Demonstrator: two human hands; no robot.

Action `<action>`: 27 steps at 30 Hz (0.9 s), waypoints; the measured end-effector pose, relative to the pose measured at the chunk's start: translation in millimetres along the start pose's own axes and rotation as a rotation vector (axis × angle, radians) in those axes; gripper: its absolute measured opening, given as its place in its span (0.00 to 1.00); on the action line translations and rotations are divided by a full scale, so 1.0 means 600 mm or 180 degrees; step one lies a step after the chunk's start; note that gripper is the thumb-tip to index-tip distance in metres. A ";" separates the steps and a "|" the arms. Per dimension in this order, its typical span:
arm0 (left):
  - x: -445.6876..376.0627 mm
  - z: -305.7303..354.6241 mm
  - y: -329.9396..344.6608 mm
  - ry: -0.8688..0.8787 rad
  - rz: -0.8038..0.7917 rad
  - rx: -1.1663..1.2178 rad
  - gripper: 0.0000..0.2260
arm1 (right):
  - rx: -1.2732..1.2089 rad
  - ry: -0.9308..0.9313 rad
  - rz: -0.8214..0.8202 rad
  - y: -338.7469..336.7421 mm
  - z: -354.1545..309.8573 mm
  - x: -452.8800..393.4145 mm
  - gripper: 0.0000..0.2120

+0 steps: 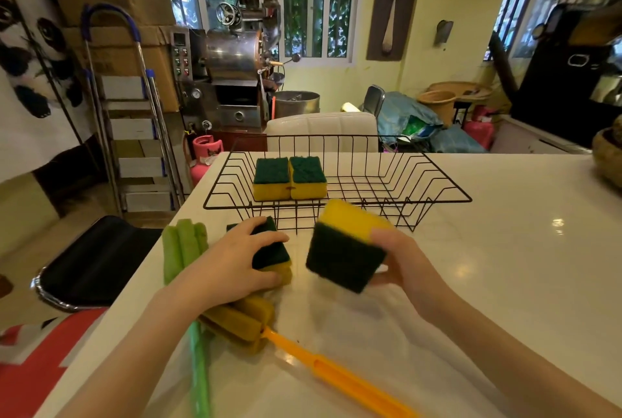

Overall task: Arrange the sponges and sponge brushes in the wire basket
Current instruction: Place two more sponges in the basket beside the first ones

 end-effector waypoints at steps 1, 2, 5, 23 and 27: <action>-0.001 -0.001 0.000 -0.0011 0.0005 -0.0035 0.26 | -0.0397 0.0366 0.0012 -0.005 0.011 -0.003 0.20; -0.001 0.000 -0.001 -0.0010 0.0026 -0.0062 0.26 | -0.0597 0.0727 0.0018 -0.010 0.025 -0.005 0.21; -0.001 0.006 -0.004 0.0041 0.0148 -0.0111 0.25 | -0.0548 0.1603 -0.0217 -0.014 0.068 0.003 0.28; 0.014 0.060 -0.024 0.0694 0.0466 -0.0250 0.24 | 0.1145 0.0166 0.0618 -0.058 0.021 -0.017 0.30; 0.027 0.096 -0.019 0.1047 0.0472 -0.0152 0.21 | 0.1311 -0.0022 0.0417 -0.027 0.010 -0.006 0.42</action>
Point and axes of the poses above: each hand's wrist, its own x-axis away from the middle knuckle, its own y-axis out of the palm, z = x × y, the point moved 10 cm from there along -x, towards the middle knuckle, and after that the axes turned 11 degrees about z, right-handed, at the moved point
